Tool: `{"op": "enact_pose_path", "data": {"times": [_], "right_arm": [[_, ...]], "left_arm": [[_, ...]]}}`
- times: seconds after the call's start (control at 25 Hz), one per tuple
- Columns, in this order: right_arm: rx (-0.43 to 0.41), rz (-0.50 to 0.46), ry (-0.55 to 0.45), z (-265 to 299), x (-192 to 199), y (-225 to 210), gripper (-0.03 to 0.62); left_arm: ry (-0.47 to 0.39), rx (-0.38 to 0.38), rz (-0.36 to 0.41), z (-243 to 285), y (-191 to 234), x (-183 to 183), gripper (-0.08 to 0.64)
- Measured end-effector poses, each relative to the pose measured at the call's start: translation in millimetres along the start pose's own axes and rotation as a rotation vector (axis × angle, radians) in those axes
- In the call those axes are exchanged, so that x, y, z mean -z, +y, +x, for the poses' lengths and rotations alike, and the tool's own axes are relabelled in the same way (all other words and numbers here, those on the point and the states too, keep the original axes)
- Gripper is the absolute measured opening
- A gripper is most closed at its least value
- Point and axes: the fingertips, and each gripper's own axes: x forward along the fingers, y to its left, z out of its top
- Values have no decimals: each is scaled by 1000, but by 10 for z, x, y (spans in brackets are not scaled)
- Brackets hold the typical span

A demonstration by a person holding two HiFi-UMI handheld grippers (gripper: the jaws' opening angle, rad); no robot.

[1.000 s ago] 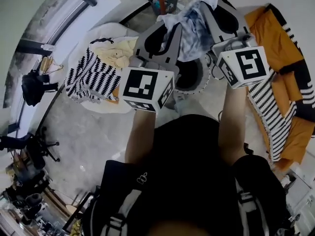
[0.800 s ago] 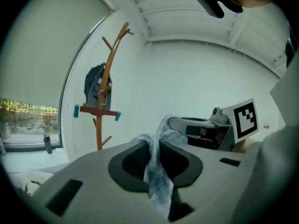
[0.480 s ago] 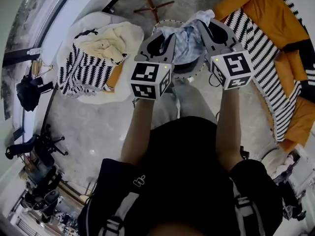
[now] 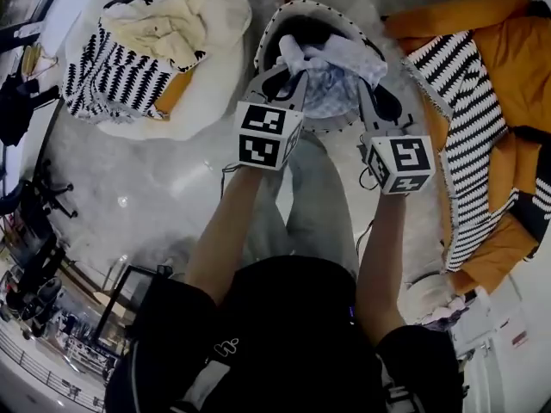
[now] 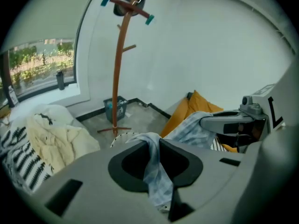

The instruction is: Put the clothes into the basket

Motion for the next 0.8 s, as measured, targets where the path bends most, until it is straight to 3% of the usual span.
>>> {"op": "enact_pose_path", "data": {"times": [0.16,0.36,0.52,0.64,0.8], "right_arm": [[-29,17,106,446,684,-89,20],[-42,10,230,977,1457,-178,21],[32,-12,406,1216,2024,-298,23],[121,-64,498,1224,2212,-417,97],[94,-68,467,1222,2101,-319,94]], "left_arm": [[60,-43,-95,429,329,623,58],[145,-71,-124,910,623,1304,63],[211,-99,-154,1087,773,1701,133],[205,-154,-174,1062,880,1781,153],[144,-203,-212,913,1004,1690,153]]}}
